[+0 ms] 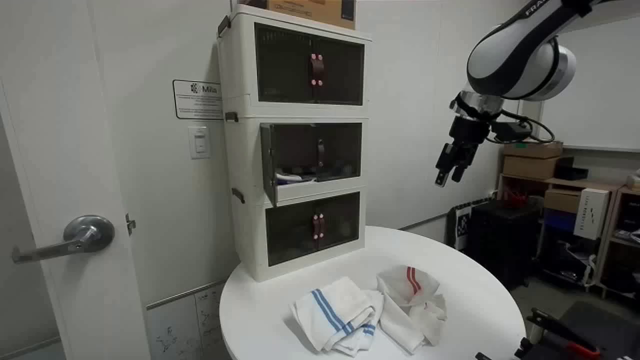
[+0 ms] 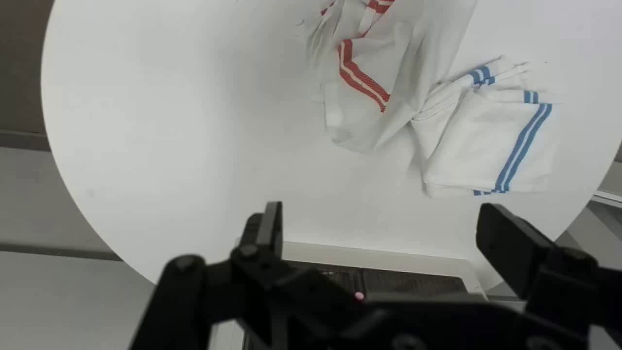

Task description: Place one white and blue towel inside the open cabinet

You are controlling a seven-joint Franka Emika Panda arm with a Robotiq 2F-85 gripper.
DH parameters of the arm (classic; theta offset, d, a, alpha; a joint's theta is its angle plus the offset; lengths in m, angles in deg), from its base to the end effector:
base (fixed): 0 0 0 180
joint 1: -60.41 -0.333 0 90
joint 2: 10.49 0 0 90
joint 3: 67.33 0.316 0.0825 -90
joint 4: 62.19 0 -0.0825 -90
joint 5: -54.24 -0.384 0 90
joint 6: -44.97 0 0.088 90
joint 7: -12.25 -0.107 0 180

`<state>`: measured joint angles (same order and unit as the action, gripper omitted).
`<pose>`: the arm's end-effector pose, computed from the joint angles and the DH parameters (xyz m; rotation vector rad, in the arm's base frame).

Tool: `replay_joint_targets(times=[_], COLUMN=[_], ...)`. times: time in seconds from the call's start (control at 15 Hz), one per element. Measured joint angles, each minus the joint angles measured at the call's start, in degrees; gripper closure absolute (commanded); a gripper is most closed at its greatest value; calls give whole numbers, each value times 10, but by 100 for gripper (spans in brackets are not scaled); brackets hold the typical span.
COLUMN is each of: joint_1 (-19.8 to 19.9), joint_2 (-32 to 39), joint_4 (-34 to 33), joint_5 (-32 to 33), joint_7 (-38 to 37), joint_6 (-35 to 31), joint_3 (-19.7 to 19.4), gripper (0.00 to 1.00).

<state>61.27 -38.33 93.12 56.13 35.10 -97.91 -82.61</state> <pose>0.3802 -0.1059 0.3968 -3.0904 -0.2396 -0.4269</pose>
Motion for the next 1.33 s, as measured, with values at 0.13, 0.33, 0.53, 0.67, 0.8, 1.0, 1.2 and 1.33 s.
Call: replay_joint_targets(times=[0.13,0.33,0.53,0.67,0.8,1.0,1.2,1.33], joint_1=[0,-3,-18,-32,-48,-64,-64,-60], joint_2=[0,4,31,67,116,207,310,376], joint_4=[0,-1,-11,-26,-50,-105,-177,-227], joint_5=[-1,-7,-29,-44,-62,-83,-95,-94], joint_7=[0,0,0,-2,-2,-1,-1,-5], joint_6=[0,0,-7,-22,-38,-44,-42,-42], joint_3=[0,4,12,21,30,56,95,122], gripper=[0,0,0,0,0,0,0,0])
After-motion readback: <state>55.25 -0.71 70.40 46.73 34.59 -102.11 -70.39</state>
